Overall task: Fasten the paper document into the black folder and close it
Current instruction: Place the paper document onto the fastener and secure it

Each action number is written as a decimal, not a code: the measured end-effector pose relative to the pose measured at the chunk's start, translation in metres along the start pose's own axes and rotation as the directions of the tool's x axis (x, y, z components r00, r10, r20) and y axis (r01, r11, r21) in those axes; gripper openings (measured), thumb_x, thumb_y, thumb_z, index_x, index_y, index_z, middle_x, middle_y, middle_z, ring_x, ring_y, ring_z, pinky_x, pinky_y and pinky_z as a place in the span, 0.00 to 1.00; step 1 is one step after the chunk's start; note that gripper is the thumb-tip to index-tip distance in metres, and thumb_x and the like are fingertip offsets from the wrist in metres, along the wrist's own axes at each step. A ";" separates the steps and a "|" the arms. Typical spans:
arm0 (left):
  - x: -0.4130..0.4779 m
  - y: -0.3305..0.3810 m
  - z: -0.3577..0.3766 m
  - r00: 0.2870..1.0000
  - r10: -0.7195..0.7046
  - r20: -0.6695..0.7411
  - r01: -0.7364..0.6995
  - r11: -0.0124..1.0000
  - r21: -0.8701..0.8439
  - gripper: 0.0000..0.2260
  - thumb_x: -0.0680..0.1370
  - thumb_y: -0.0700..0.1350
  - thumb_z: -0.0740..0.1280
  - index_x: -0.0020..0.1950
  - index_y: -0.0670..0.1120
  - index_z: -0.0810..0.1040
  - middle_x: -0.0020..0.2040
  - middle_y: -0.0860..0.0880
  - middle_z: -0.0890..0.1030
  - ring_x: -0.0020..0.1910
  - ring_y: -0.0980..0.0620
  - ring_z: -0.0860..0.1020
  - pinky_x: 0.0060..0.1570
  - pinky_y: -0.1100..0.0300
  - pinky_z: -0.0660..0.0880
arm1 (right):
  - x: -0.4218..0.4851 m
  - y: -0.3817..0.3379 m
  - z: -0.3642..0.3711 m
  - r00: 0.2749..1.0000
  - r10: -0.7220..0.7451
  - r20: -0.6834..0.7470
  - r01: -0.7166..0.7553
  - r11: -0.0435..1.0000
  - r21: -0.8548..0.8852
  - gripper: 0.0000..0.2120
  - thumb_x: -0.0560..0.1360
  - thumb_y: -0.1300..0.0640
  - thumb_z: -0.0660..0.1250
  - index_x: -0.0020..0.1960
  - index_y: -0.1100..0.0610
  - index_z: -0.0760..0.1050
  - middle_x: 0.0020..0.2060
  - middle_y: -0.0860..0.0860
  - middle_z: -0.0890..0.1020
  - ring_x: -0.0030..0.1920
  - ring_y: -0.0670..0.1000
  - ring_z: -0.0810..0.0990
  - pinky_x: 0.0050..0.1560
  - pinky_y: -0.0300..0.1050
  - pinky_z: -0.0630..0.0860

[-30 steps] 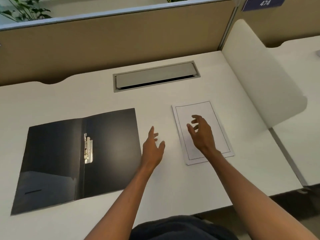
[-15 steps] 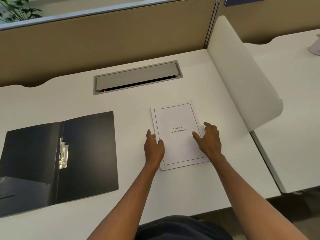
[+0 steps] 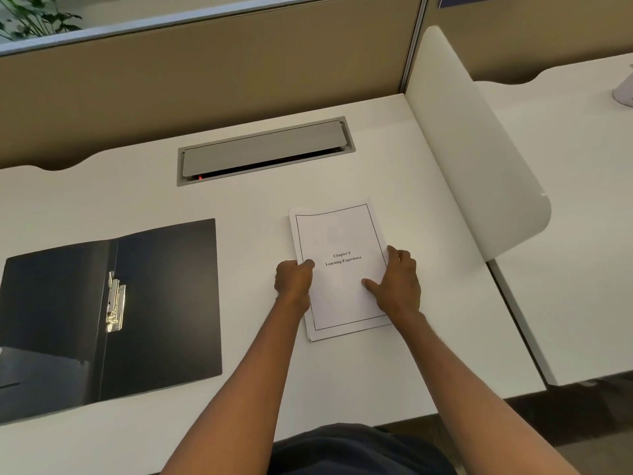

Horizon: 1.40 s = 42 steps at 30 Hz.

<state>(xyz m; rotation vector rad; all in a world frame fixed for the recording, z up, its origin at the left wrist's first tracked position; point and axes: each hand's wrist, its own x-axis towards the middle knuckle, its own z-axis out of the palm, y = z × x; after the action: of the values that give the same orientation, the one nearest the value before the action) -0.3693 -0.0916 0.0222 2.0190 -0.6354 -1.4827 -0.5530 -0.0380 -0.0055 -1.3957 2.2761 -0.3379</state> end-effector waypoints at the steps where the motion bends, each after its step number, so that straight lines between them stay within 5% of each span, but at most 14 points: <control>1: 0.000 0.004 -0.001 1.000 -0.005 0.014 0.005 1.000 0.004 0.17 0.72 0.40 0.69 0.33 0.47 0.61 0.32 0.48 0.60 0.38 0.48 0.58 0.38 0.55 0.59 | -0.001 0.000 0.000 1.000 -0.001 -0.001 0.001 1.000 0.001 0.41 0.71 0.48 0.78 0.76 0.58 0.61 0.70 0.56 0.68 0.69 0.58 0.68 0.62 0.53 0.75; 7: 0.007 0.008 -0.008 0.994 0.070 0.084 -0.066 0.997 -0.042 0.03 0.79 0.41 0.65 0.48 0.44 0.71 0.43 0.44 0.71 0.41 0.47 0.68 0.43 0.55 0.69 | -0.002 0.001 -0.001 1.000 -0.008 -0.011 0.009 0.999 0.034 0.42 0.71 0.49 0.78 0.77 0.59 0.61 0.70 0.56 0.69 0.69 0.58 0.68 0.63 0.54 0.74; 10: 0.011 0.005 -0.011 0.989 0.100 0.106 -0.092 0.993 -0.073 0.05 0.81 0.40 0.64 0.55 0.43 0.77 0.46 0.45 0.79 0.41 0.47 0.74 0.42 0.56 0.73 | -0.003 0.002 0.000 1.000 -0.002 -0.023 0.002 1.000 0.031 0.42 0.71 0.48 0.78 0.77 0.59 0.61 0.70 0.56 0.69 0.69 0.58 0.68 0.63 0.54 0.74; 17: 0.015 -0.004 -0.016 0.974 0.177 0.142 -0.153 0.975 -0.161 0.12 0.81 0.35 0.64 0.46 0.49 0.84 0.43 0.49 0.86 0.30 0.56 0.82 0.27 0.66 0.75 | -0.003 0.004 0.002 1.000 -0.003 -0.028 0.003 1.000 0.030 0.41 0.71 0.48 0.78 0.76 0.58 0.62 0.70 0.56 0.69 0.69 0.59 0.68 0.63 0.54 0.73; 23: 0.016 -0.006 -0.024 0.962 0.180 0.204 -0.123 0.957 -0.264 0.11 0.82 0.36 0.65 0.51 0.50 0.83 0.49 0.47 0.87 0.41 0.49 0.85 0.38 0.59 0.81 | 0.002 0.008 0.000 1.000 0.010 -0.018 -0.006 0.979 0.202 0.40 0.72 0.46 0.76 0.77 0.58 0.63 0.70 0.55 0.70 0.69 0.57 0.68 0.66 0.54 0.72; 26: 0.015 -0.005 -0.031 0.947 0.204 0.249 -0.127 0.947 -0.294 0.10 0.82 0.37 0.66 0.53 0.52 0.82 0.47 0.50 0.88 0.41 0.51 0.86 0.38 0.59 0.82 | 0.007 0.008 -0.009 0.997 0.074 0.007 -0.067 0.856 0.512 0.40 0.73 0.44 0.76 0.77 0.56 0.63 0.67 0.51 0.73 0.67 0.51 0.72 0.67 0.49 0.72; 29: 0.016 -0.002 -0.040 0.912 0.252 0.325 -0.151 0.940 -0.305 0.09 0.83 0.38 0.66 0.57 0.50 0.82 0.51 0.49 0.88 0.44 0.52 0.87 0.40 0.59 0.82 | 0.012 0.011 -0.026 0.986 0.012 0.168 -0.140 0.615 0.776 0.31 0.73 0.41 0.75 0.71 0.50 0.72 0.61 0.46 0.82 0.58 0.46 0.82 0.57 0.44 0.79; 33: 0.014 0.003 -0.047 0.874 0.311 0.374 -0.187 0.924 -0.333 0.09 0.84 0.40 0.65 0.59 0.51 0.82 0.55 0.48 0.88 0.49 0.52 0.87 0.43 0.60 0.82 | 0.013 0.012 -0.032 0.929 -0.174 0.327 -0.202 0.501 0.842 0.20 0.76 0.44 0.73 0.63 0.53 0.81 0.58 0.49 0.86 0.57 0.50 0.86 0.57 0.49 0.82; 42: 0.011 0.022 -0.067 0.826 0.451 0.337 -0.357 0.882 -0.306 0.09 0.85 0.47 0.62 0.61 0.53 0.80 0.60 0.49 0.86 0.57 0.47 0.86 0.53 0.51 0.84 | 0.011 -0.027 -0.027 0.969 -0.137 0.204 -0.151 0.322 0.935 0.15 0.72 0.49 0.78 0.55 0.56 0.85 0.54 0.55 0.87 0.54 0.59 0.87 0.51 0.52 0.84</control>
<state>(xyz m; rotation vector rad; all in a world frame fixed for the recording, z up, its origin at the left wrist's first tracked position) -0.3029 -0.1053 0.0456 1.3002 -0.9448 -1.6182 -0.5497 -0.0610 0.0266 -0.6741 1.3247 -1.2052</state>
